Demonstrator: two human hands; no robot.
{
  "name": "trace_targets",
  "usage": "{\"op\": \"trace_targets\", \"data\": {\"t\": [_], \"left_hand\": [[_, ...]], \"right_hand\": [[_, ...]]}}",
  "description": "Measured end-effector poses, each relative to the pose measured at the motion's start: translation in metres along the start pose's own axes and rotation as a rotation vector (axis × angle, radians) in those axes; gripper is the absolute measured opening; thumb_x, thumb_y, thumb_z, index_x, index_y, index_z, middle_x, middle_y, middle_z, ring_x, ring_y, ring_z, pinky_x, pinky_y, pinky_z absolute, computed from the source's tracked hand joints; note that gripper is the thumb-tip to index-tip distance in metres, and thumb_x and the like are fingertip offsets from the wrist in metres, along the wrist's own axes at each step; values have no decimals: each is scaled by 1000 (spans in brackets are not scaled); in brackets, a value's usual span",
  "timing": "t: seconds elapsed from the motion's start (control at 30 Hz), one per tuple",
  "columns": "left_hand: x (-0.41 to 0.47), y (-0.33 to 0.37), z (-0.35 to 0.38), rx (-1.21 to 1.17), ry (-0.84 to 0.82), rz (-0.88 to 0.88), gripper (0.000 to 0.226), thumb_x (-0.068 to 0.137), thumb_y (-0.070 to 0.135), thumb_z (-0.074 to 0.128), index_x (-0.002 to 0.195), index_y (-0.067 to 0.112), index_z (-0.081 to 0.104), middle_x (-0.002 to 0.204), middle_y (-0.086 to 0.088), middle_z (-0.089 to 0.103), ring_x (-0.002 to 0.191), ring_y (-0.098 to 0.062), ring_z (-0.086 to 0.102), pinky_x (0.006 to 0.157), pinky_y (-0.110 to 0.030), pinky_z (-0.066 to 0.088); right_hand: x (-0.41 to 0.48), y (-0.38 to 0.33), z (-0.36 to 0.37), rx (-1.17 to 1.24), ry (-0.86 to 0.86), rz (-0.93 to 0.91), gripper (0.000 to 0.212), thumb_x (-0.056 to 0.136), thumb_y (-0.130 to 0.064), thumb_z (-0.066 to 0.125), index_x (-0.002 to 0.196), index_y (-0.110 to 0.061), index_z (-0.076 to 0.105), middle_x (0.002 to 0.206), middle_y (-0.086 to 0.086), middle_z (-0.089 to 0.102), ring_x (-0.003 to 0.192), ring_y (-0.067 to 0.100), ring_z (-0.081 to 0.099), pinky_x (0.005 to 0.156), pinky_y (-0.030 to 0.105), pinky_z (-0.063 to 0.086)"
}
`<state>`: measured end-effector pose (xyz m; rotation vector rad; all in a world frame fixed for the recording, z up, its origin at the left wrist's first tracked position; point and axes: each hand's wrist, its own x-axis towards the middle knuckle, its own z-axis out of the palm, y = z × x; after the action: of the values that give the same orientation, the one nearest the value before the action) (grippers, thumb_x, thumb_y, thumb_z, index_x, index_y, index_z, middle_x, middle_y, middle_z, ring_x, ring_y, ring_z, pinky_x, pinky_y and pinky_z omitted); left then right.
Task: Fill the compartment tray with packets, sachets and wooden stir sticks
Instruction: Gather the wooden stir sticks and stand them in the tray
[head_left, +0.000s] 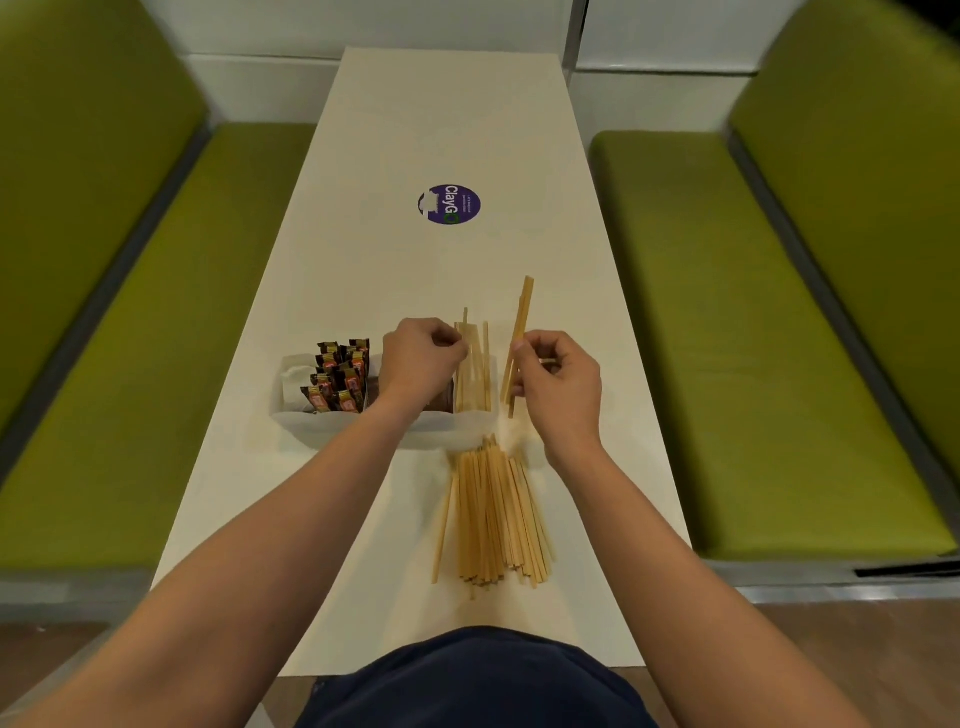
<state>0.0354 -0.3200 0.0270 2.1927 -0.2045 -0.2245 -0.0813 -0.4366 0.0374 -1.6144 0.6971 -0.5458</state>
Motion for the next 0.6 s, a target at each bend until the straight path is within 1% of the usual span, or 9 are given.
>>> {"op": "trace_targets", "data": {"t": [0.03,0.1,0.2,0.27,0.4,0.43,0.5,0.6], "left_hand": [[-1,-4,3,47,-6,5,10,86,22,74,93,18,79,87,4,75,85,-13,70,78,-31,59],[-3,-11,8,128,-2,12,8,86,23,73,91,19,77,85,4,73,82,-16,69,78,-36,60],[-5,-14,11,192,17,44,10,86,25,73,94,20,73,83,2,68,80,-18,67,71,-35,57],[-6,-15,10,200,22,54,14,85,24,76,96,20,68,80,3,64,79,-17,64,68,-34,55],[-9,-18,7,185,20,65,22,84,27,78,101,20,65,77,5,62,76,-14,62,67,-34,54],[-11,-19,6,180,28,71,23,85,30,77,102,21,65,76,5,61,75,-12,62,67,-33,53],[-16,-19,3,186,47,90,22,87,33,73,104,23,64,77,8,61,75,-8,59,65,-32,51],[-24,-20,-2,212,61,128,17,89,29,67,105,25,65,78,10,60,75,-4,57,63,-31,50]], "right_hand": [[3,1,4,-7,7,7,8,96,-27,68,99,-22,73,87,-7,72,72,15,71,68,42,64],[10,5,13,-33,9,15,6,97,-28,68,98,-24,72,87,-9,72,73,14,71,70,42,64],[17,10,24,-66,-3,30,4,95,-29,67,92,-30,70,87,-13,70,79,14,71,76,45,63],[22,13,30,-74,-1,39,6,95,-29,67,89,-32,68,87,-15,69,82,14,70,78,47,62],[26,16,38,-68,-8,41,4,94,-27,67,94,-27,71,88,-14,70,83,15,70,79,46,62],[26,18,39,-66,-8,42,5,94,-26,66,94,-25,71,89,-13,70,83,14,70,79,44,62],[26,19,40,-101,-3,32,4,95,-25,66,95,-25,70,92,-12,70,86,9,67,81,35,59],[25,24,41,-195,-11,17,5,94,-24,67,93,-24,71,93,-10,70,89,6,65,78,25,51]]}}
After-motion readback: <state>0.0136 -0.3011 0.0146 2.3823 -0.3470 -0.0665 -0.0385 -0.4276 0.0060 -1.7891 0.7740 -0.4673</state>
